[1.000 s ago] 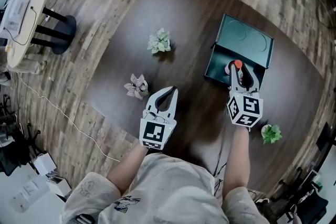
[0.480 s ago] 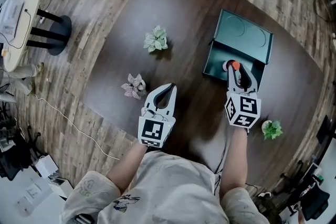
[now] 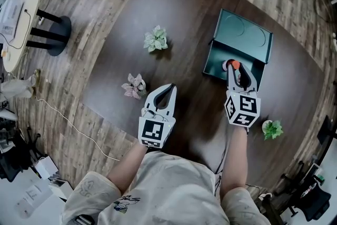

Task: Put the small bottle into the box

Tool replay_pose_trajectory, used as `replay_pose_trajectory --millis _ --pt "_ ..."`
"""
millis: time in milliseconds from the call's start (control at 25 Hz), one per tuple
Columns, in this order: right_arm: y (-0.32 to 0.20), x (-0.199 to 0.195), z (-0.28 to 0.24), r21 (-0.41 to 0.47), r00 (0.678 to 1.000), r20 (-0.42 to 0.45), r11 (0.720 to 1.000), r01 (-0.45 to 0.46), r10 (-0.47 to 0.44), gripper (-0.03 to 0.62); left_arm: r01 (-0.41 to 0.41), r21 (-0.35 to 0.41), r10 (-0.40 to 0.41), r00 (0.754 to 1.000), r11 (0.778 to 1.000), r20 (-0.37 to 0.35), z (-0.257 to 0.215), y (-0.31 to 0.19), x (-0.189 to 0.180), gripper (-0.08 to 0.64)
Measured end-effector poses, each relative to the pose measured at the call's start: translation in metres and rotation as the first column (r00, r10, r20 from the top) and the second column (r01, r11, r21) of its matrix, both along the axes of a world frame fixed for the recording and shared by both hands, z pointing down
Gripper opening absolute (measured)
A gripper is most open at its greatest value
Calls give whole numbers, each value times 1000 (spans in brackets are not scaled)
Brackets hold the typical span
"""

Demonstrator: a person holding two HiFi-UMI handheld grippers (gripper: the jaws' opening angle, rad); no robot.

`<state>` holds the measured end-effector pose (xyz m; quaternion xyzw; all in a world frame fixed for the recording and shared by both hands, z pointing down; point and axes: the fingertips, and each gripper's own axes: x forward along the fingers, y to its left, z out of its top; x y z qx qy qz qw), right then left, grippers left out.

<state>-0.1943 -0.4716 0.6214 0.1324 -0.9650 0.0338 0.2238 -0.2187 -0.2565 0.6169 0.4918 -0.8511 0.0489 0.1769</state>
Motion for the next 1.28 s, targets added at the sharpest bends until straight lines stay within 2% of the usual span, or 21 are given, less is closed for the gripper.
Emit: replay_pose_trajectory --millis 280,440,720,1040,1280 --pt "-1 1 -2 -6 999 34 1000 -20 20 134 -2 3 2 1000 1000 8 -4 1 3 2" --pt "0 3 -14 -4 997 79 1000 -15 15 200 1 0 -1 1000 1000 18 -8 5 2 2" --pt "0 17 -32 10 993 114 1000 -23 21 207 -18 7 18 998 1000 53 -22 2 11 2" --pt "11 58 -49 6 988 150 999 -42 41 207 -63 24 60 991 998 123 -46 -4 34 2" --pt "20 115 -66 17 981 176 996 -83 79 205 -98 41 89 981 994 172 -67 -7 61 2"
